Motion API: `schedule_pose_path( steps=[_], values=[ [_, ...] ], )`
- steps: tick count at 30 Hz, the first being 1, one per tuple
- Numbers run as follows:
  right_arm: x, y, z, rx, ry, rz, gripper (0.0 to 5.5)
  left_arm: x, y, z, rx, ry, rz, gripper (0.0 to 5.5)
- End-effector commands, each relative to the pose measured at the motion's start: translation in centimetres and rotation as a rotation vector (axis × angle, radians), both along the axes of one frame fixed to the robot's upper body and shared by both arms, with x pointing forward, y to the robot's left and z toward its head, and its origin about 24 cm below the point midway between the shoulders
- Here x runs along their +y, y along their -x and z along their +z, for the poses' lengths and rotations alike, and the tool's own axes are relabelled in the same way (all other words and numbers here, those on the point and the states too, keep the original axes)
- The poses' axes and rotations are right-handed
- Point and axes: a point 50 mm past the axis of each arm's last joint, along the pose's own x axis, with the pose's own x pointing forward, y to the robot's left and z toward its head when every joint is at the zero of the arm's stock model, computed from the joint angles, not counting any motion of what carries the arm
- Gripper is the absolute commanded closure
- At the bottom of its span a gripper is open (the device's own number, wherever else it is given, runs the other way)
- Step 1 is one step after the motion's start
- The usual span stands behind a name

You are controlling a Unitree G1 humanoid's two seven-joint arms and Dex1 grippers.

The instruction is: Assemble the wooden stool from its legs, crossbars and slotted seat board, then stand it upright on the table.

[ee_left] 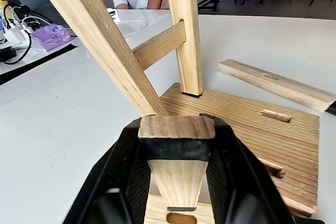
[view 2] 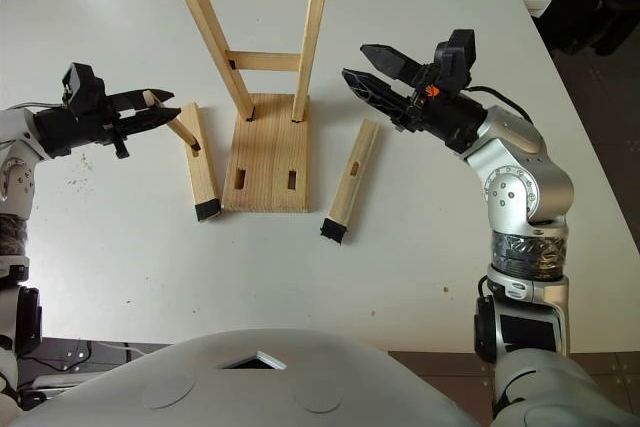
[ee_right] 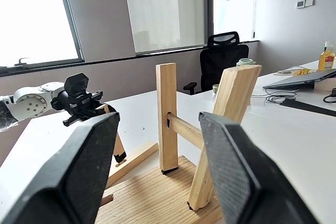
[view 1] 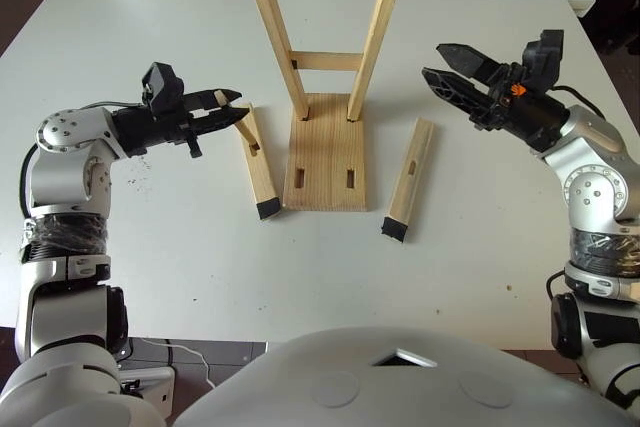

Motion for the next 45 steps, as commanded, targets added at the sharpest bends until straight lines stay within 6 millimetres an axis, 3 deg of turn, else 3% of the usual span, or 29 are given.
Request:
schedule_pose_path(
  steps=[1, 12, 19, 24, 29, 32, 37, 42, 45],
  values=[
    [0.0, -0.4, 0.5, -0.001, 0.031, 0.021, 2.71, -0.1, -0.1, -0.1, -0.001, -0.066, -0.051, 4.19],
    [0.0, -0.7, 0.5, 0.009, 0.049, 0.055, 2.71, 0.8, -0.5, 0.2, -0.032, -0.098, -0.039, 4.19],
    [0.5, -0.9, 0.6, 0.012, 0.043, 0.071, 2.71, 1.2, -0.7, -1.4, 0.006, -0.114, -0.017, 4.19],
    [0.5, -0.8, 0.4, 0.021, 0.031, 0.061, 2.71, 1.9, 0.9, -3.9, 0.105, -0.044, 0.047, 4.19],
    [0.9, -0.4, -0.4, 0.036, 0.008, 0.041, 2.71, 1.1, 3.8, -6.3, 0.232, 0.042, 0.046, 4.19],
    [1.0, 0.0, -0.7, 0.043, -0.008, 0.019, 2.71, 1.1, 4.5, -6.7, 0.264, 0.028, 0.047, 4.19],
    [1.6, 0.8, -1.3, 0.054, -0.028, -0.01, 2.71, 1.3, 4.3, -6.8, 0.294, -0.028, 0.025, 4.19],
    [2.1, 1.6, -2.1, 0.072, -0.061, -0.045, 2.71, 1.4, 2.4, -5.2, 0.294, -0.081, -0.034, 4.19],
    [2.6, 2.0, -2.4, 0.08, -0.08, -0.06, 2.71, 1.2, 2.0, -5.6, 0.313, -0.125, -0.067, 4.19]
  ],
)
